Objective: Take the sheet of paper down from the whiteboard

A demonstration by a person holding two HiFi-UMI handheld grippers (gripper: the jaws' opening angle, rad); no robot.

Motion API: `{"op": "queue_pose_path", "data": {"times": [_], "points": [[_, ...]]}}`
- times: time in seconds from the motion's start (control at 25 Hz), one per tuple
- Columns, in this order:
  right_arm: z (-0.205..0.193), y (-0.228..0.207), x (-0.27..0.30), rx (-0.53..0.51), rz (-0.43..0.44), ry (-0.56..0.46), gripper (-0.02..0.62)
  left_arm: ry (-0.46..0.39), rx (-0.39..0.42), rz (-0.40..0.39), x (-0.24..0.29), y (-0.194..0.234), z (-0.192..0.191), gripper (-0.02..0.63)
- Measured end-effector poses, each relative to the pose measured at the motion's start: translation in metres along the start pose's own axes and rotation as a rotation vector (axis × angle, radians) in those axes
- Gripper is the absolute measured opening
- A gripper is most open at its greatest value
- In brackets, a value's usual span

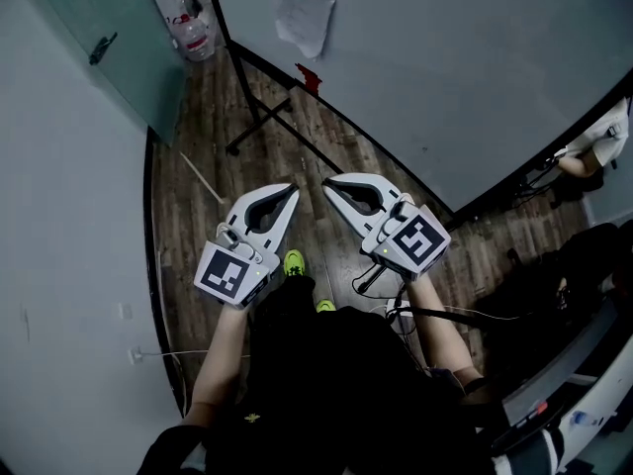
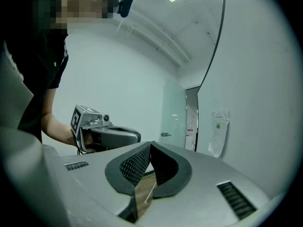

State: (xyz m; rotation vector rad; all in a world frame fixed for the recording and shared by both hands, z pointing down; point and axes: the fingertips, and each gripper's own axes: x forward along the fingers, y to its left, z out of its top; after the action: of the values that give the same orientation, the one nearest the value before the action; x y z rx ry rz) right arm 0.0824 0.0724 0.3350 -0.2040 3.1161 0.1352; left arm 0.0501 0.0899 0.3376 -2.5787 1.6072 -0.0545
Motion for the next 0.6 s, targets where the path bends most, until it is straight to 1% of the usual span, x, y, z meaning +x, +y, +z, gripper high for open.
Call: {"op": "queue_pose_path", "data": {"times": [0.12, 0.32, 0.48, 0.6], "points": [[0.001, -0.006, 0.006, -0.006, -0.001, -0.003, 0.029, -0.010, -0.007, -0.007, 0.007, 0.006, 0.000, 0.026], [-0.009, -0.017, 0.019, -0.009, -0.012, 0.017, 0.029, -0.022, -0.021, -0.021, 0.016, 0.020, -0.008, 0.026], [-0.010, -0.033, 0.031, -0.004, -0.032, 0.021, 0.029, -0.031, -0.038, -0.031, 0.028, 0.040, -0.010, 0.026], [-0.007, -0.048, 0.039, -0.006, -0.052, 0.034, 0.029, -0.043, -0.035, -0.038, 0.039, 0.055, -0.009, 0.026]]}}
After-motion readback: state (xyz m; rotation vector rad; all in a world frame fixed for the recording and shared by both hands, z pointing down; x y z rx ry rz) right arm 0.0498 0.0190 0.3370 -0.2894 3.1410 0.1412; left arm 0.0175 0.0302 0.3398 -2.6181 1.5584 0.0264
